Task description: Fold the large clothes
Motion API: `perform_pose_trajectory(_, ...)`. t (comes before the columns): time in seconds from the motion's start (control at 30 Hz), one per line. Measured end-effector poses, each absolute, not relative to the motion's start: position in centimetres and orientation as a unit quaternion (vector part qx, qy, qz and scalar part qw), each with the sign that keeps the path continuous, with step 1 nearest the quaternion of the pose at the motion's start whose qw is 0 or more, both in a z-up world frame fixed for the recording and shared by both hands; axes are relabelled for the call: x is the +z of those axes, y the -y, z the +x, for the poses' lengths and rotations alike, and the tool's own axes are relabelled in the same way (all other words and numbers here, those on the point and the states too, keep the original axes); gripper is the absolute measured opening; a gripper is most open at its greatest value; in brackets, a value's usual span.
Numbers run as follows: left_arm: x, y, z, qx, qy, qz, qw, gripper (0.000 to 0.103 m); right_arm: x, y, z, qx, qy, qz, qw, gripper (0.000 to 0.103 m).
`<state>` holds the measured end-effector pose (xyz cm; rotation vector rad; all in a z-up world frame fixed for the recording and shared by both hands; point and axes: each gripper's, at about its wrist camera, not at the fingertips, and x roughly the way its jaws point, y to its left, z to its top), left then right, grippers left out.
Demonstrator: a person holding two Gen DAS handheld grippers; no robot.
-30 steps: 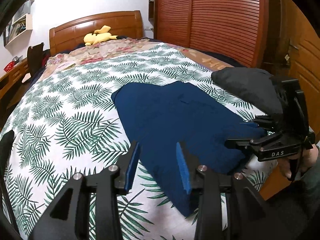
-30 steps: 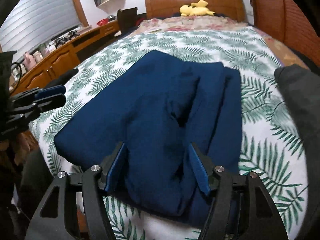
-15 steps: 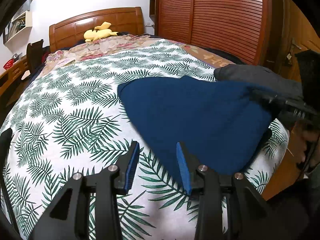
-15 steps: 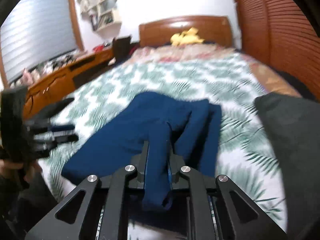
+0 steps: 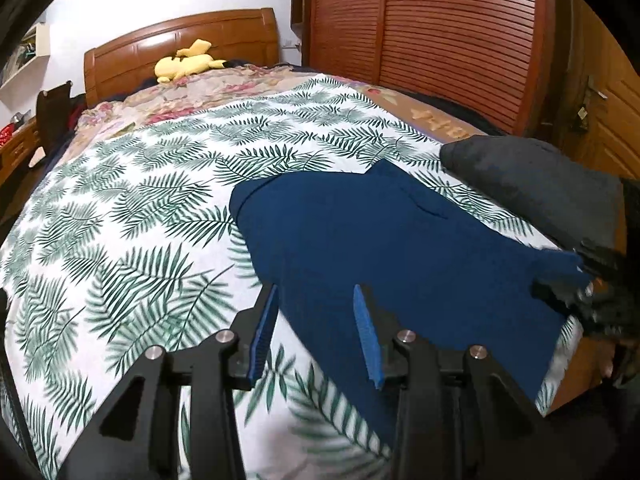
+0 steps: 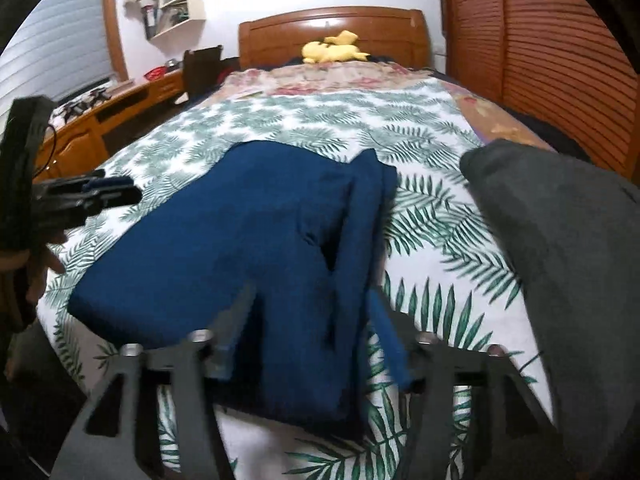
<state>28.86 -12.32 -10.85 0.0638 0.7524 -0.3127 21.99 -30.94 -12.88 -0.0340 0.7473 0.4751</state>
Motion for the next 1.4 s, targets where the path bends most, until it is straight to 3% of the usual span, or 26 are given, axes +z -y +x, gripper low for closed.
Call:
perform_pose_trajectory(0.6, -15.3, 10.6, 41.3, -0.111, -0.410, 0.039, 0.904, 0.038, -16.4, 31.5, 23.3, 0.247, -0.412, 0.033, 0.876, 0.076)
perform_pose_trajectory(0.8, -17.1, 10.2, 43.2, -0.113, -0.429, 0.039, 0.895, 0.047, -16.4, 30.9, 23.1, 0.251, -0.413, 0.025, 0.875, 0.076)
perform_pose_trajectory(0.87, -17.3, 10.3, 43.8, -0.107, -0.426, 0.043, 0.897, 0.055, -16.4, 30.8, 23.1, 0.251, -0.413, 0.022, 0.875, 0.076)
perform_pose_trajectory(1.4, -17.4, 11.2, 45.1, -0.084, -0.410, 0.065, 0.906, 0.057, -16.8, 30.6, 23.2, 0.263, -0.422, 0.045, 0.866, 0.073)
